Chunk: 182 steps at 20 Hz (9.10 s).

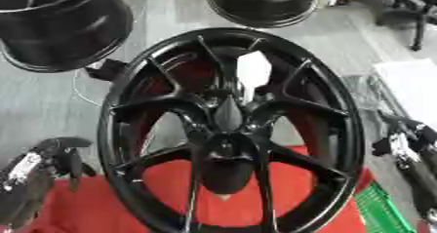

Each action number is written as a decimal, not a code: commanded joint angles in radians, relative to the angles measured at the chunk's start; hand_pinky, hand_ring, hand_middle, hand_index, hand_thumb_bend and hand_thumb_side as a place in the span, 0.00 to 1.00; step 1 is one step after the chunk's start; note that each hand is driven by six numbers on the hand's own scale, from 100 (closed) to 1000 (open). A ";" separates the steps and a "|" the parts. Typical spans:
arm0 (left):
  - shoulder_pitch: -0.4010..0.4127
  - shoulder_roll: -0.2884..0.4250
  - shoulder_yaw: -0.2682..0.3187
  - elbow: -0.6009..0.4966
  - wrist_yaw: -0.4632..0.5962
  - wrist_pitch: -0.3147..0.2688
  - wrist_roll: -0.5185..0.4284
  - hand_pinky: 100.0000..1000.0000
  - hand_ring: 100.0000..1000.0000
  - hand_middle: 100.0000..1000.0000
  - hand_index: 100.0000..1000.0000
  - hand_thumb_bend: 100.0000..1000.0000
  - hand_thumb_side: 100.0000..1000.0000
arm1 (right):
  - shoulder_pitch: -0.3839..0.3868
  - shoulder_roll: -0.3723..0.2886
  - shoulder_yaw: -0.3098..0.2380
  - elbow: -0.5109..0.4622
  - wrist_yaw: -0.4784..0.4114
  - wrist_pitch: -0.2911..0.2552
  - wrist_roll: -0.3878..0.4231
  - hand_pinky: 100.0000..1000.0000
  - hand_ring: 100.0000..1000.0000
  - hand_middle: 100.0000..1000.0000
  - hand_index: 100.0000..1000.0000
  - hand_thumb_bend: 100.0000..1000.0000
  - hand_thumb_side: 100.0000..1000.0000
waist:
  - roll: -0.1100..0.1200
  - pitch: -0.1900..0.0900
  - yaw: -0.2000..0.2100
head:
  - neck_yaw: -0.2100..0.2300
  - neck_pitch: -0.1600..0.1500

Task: Pull the pin out of the wheel hub.

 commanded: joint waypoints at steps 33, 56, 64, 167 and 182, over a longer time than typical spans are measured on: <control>0.003 0.029 -0.024 -0.014 -0.003 -0.009 -0.008 0.57 0.31 0.40 0.74 0.00 0.91 | -0.378 -0.909 0.176 -0.079 -0.183 -0.166 0.377 0.42 0.50 1.00 0.94 0.00 0.16 | -0.029 -0.027 0.052 | -0.047 -0.014; 0.012 0.036 -0.054 -0.002 0.019 -0.027 -0.034 0.57 0.31 0.40 0.74 0.00 0.91 | -0.785 -0.656 0.358 0.306 -0.035 -0.070 0.716 0.34 0.44 1.00 0.97 0.00 0.33 | -0.018 -0.050 0.115 | -0.107 0.019; 0.010 0.038 -0.055 -0.001 0.021 -0.027 -0.036 0.57 0.31 0.40 0.74 0.00 0.91 | -0.793 -0.647 0.365 0.335 0.014 -0.069 0.783 0.33 0.42 1.00 0.97 0.00 0.55 | -0.021 -0.050 0.127 | -0.113 0.022; 0.001 0.038 -0.059 -0.002 0.012 -0.023 -0.037 0.56 0.29 0.39 0.74 0.00 0.91 | -0.797 -0.656 0.360 0.376 0.195 -0.134 0.720 0.18 0.33 0.54 0.65 0.00 0.12 | -0.038 -0.037 0.192 | -0.121 0.038; 0.008 0.064 -0.045 0.004 0.003 0.000 -0.025 0.56 0.29 0.39 0.74 0.00 0.91 | -0.769 -0.842 0.232 0.274 -0.144 -0.089 0.669 0.18 0.35 0.58 0.67 0.00 0.33 | -0.079 -0.070 0.168 | -0.069 0.054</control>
